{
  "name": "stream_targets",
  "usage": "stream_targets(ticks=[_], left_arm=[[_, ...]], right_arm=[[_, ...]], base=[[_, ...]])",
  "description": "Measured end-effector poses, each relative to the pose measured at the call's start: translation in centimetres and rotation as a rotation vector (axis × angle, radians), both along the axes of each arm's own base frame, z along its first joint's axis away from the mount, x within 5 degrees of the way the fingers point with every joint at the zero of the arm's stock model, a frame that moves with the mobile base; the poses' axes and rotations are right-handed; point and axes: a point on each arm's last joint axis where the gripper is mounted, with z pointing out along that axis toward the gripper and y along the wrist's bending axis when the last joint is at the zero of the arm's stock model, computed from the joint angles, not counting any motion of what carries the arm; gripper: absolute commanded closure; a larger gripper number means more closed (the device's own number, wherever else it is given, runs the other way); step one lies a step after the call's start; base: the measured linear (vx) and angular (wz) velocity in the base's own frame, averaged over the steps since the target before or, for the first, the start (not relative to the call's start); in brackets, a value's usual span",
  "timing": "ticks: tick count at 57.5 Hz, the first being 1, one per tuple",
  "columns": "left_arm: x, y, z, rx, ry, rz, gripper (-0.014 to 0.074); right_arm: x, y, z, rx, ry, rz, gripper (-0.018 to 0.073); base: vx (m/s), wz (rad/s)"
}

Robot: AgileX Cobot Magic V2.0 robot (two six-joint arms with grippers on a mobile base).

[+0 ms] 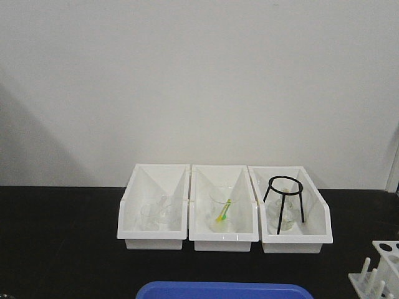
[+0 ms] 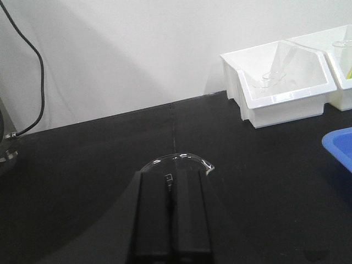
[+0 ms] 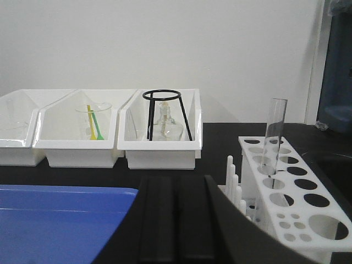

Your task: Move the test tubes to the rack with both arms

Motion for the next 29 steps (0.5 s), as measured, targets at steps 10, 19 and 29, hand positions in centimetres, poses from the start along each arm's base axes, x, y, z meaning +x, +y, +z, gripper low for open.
stream_targets(ticks=[10, 19, 29], left_arm=[[0.00, 0.00, 0.00, 0.000, 0.000, 0.000, 0.0617], [0.00, 0.00, 0.00, 0.000, 0.000, 0.000, 0.0617], [0.00, 0.00, 0.00, 0.000, 0.000, 0.000, 0.0617]], right_arm=[[0.00, 0.00, 0.00, -0.001, 0.000, 0.000, 0.0566], [0.00, 0.00, 0.00, -0.002, 0.000, 0.000, 0.0566], [0.00, 0.00, 0.00, -0.002, 0.000, 0.000, 0.0566]], base=[[0.00, 0.00], [0.00, 0.00], [0.00, 0.00]])
